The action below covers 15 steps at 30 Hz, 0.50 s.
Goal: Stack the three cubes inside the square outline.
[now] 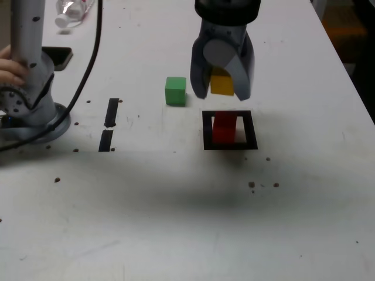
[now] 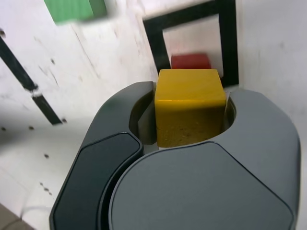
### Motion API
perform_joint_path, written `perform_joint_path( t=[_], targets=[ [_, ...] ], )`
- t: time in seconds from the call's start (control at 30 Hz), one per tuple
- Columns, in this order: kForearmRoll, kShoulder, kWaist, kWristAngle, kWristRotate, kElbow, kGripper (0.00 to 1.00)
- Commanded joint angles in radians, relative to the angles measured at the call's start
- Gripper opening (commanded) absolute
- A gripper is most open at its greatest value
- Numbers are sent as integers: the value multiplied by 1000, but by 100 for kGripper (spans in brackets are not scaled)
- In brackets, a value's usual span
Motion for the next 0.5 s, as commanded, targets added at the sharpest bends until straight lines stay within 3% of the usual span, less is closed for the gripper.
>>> perform_joint_path(
  t=[0.0,0.47],
  targets=[
    [-1,-6,-9,-12,-8,4,24],
    [-47,68,-20,-47,-19,25,24]
  ],
)
